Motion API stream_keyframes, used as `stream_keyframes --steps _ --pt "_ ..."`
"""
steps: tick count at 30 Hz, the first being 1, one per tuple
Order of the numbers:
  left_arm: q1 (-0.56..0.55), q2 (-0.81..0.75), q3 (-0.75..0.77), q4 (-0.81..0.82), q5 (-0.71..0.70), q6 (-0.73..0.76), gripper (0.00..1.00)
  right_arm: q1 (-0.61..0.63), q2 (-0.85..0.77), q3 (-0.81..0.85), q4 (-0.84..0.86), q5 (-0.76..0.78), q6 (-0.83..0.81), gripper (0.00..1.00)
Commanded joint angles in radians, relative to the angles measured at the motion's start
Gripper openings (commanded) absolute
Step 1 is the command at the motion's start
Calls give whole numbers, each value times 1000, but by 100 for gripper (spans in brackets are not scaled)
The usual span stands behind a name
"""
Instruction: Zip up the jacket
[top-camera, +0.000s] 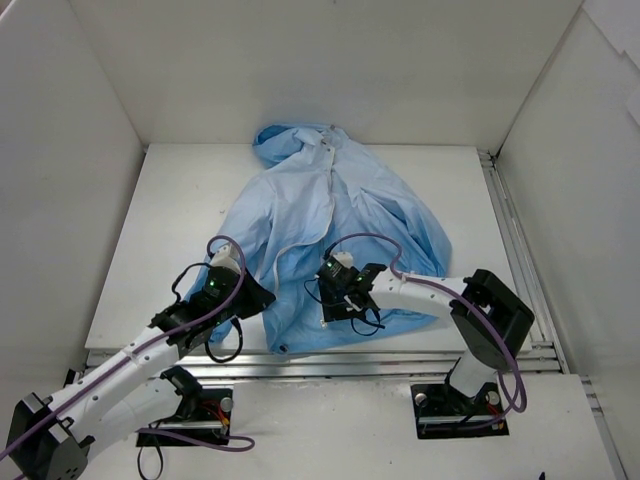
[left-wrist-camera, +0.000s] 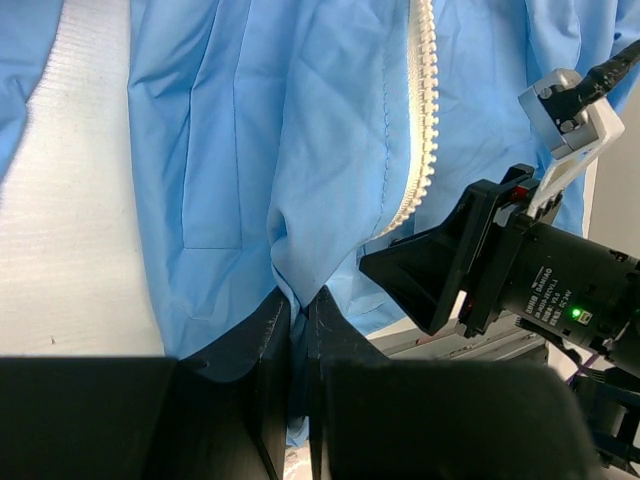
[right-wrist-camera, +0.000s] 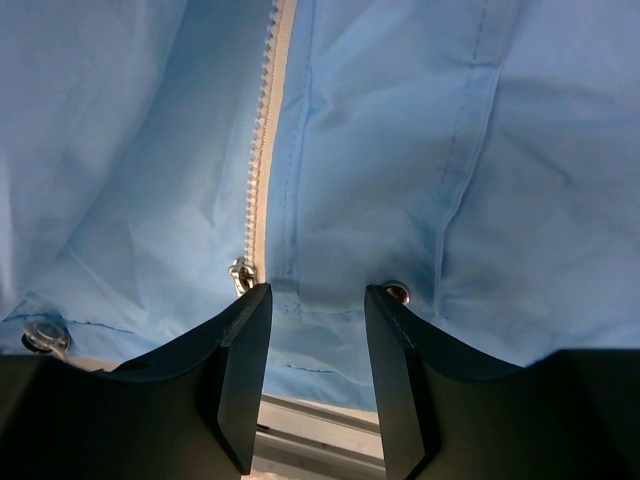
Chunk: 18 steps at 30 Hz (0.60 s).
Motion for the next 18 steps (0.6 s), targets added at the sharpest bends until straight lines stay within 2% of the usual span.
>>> stream_keyframes --steps 1,10,15,18 --pt "7 -2 4 33 6 7 0 11 29 30 -15 88 20 40" --pt "7 -22 -3 21 -1 11 0 14 108 22 -13 118 40 42" --pt "7 -31 -7 18 -4 14 0 22 154 8 -10 127 51 27" --pt "7 -33 -5 12 -7 19 0 23 179 -1 -3 127 54 12"
